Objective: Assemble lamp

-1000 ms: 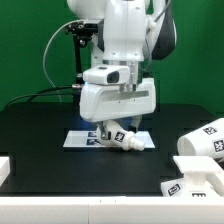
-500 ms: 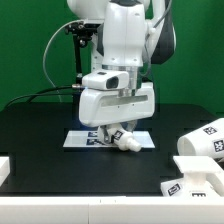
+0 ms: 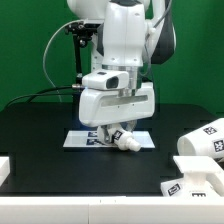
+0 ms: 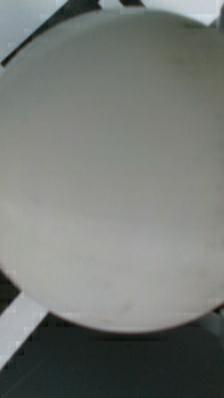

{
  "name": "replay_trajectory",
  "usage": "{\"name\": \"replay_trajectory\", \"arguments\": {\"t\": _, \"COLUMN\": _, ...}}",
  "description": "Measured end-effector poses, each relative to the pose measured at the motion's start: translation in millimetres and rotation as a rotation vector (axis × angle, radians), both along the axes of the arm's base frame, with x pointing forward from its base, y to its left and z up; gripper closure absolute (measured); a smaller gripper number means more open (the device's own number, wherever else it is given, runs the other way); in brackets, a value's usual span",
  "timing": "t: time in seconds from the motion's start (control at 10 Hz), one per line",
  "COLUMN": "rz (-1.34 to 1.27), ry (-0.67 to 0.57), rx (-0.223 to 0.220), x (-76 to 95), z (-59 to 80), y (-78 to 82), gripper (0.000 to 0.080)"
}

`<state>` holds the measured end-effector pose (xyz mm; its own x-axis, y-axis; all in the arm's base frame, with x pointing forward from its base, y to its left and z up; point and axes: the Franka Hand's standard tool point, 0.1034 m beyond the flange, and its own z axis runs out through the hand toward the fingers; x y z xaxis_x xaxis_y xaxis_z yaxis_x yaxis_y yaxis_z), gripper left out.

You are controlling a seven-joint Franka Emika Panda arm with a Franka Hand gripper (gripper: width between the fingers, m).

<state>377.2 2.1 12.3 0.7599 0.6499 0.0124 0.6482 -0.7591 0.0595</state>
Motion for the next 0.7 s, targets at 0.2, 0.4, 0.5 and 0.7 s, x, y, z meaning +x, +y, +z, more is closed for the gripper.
{"name": "replay_trajectory", "arguments": {"t": 0.2, "rz": 0.064, "ry": 0.014, "rx": -0.001, "x": 4.6, "z": 3.6, "y": -0.5, "gripper": 0.0375}}
{"name": "replay_trajectory", "arguments": {"t": 0.4, "rz": 0.144, "ry": 0.082, "rx": 0.010, "x": 23.7, "z": 13.9, "y": -6.3, "gripper": 0.0373}}
{"name": "replay_trajectory", "arguments": {"t": 0.5, "rz": 0.138, "ry": 0.084, "rx": 0.012, "x": 37.9, "z": 16.3, "y": -6.0, "gripper": 0.0373}}
{"name": "replay_trajectory", "arguments": {"t": 0.7, "rz": 0.102, "ry": 0.090, "rx": 0.013, "x": 43.0, "z": 11.5, "y": 1.0, "gripper": 0.0373}}
